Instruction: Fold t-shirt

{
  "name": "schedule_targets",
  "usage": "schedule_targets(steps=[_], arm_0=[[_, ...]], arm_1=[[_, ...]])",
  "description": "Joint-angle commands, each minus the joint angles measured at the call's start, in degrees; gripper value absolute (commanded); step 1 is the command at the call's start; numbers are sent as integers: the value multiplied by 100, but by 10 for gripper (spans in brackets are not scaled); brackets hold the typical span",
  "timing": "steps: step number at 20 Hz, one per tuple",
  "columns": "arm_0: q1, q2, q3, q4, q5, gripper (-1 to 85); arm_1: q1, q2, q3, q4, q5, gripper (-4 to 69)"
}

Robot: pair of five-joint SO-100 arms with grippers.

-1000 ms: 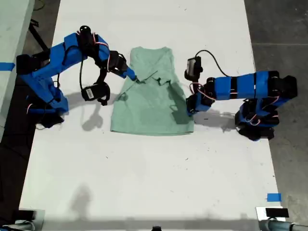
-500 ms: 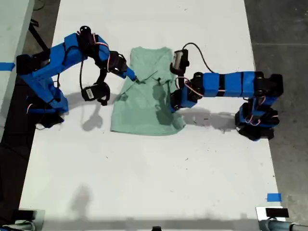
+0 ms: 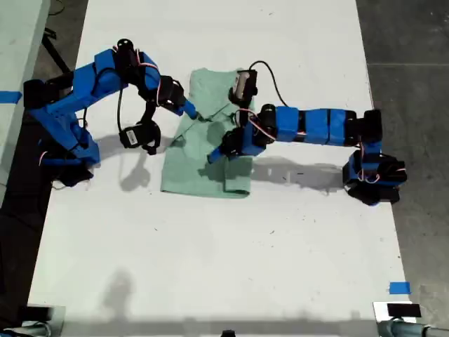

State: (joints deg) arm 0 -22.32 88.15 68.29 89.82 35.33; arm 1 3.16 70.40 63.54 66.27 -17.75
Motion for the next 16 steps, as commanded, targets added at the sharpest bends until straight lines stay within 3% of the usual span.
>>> schedule_targets(steps=[1, 5, 12, 16], arm_0=[[18, 325, 9, -35, -88, 177], [132, 703, 932, -290, -352, 188], [1002, 888, 3709, -1564, -1898, 200], [1143, 1213, 4966, -2030, -2188, 202]], arm_1=[[-9, 817, -483, 193, -211, 312], [272, 1503, 158, 659, -246, 288], [316, 1907, 1107, 589, -167, 265], [264, 1907, 1310, 510, -149, 252]])
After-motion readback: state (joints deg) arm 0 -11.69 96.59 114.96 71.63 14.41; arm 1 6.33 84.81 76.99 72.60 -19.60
